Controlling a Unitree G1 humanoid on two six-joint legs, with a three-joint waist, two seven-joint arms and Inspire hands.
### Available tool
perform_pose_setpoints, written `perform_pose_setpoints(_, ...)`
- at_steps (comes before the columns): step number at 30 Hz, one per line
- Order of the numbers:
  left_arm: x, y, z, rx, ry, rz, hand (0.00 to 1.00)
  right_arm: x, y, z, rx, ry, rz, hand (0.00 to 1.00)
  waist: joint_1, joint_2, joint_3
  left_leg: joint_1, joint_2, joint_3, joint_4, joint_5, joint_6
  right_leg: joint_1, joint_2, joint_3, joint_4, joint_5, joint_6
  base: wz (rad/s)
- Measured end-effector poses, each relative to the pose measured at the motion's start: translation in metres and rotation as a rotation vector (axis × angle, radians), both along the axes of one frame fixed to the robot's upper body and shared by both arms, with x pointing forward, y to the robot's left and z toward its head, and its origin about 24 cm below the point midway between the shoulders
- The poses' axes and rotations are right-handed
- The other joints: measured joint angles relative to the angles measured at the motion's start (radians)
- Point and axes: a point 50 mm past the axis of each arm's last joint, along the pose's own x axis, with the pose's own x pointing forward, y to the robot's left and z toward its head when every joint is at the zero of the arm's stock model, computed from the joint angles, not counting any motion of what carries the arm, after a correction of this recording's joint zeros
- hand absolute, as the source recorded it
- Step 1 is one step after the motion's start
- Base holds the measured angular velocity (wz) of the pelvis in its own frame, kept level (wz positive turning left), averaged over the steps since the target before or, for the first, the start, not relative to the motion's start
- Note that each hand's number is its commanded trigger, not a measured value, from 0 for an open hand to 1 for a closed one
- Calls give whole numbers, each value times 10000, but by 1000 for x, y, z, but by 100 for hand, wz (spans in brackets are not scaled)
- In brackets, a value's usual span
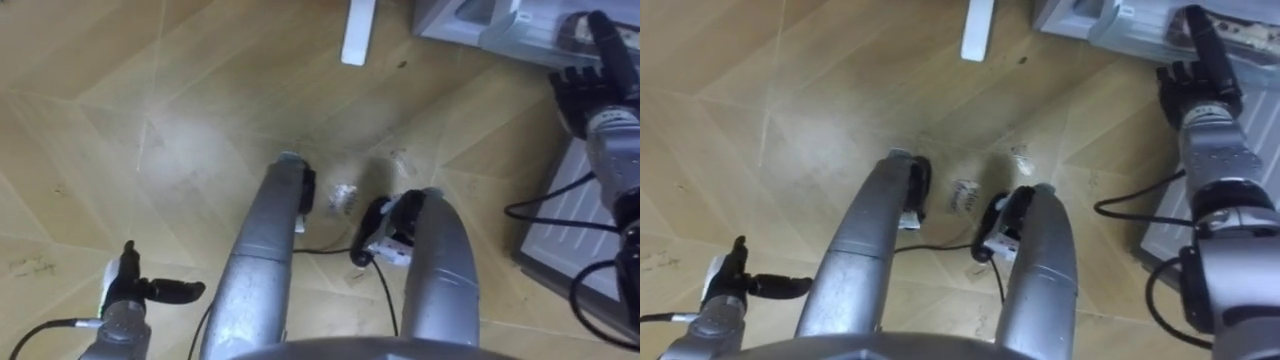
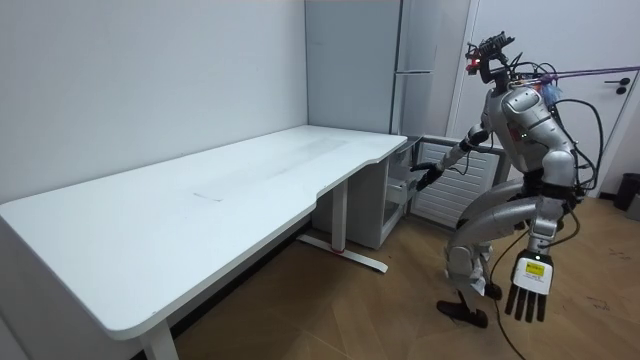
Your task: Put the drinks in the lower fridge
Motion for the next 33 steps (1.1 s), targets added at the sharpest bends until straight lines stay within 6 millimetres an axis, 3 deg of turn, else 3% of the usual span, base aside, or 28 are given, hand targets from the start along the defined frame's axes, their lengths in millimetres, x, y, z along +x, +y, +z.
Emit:
perform_pose_setpoints(5, 6, 2, 5, 145, -211, -222, 0, 2, -7, 8, -107, 109, -228, 0, -59, -84, 17, -283, -275, -54, -8, 169, 62, -320, -320, 24, 203, 38, 38, 12)
perform_pose_setpoints(15, 4, 10, 7, 353, -277, -216, 0, 7, -13, 20, -28, 459, -636, 0, -65, -264, 85, -387, -552, 213, 188, 214, 173, -619, -683, 354, 733, -80, 172, 5)
perform_pose_setpoints(27, 2, 25, 18, 1011, -691, -215, 0, 28, -2, 61, -315, -379, -489, 0, -35, -264, 75, -355, -413, 198, 337, 237, 107, -628, -506, 350, 966, -180, 33, 1)
perform_pose_setpoints(33, -4, 29, 18, 1018, -700, 195, 0, 40, 12, 100, -637, -1621, 9, 0, 15, -235, 53, -318, -331, 87, 345, 229, -134, -615, -314, 303, 977, -210, -189, -3)
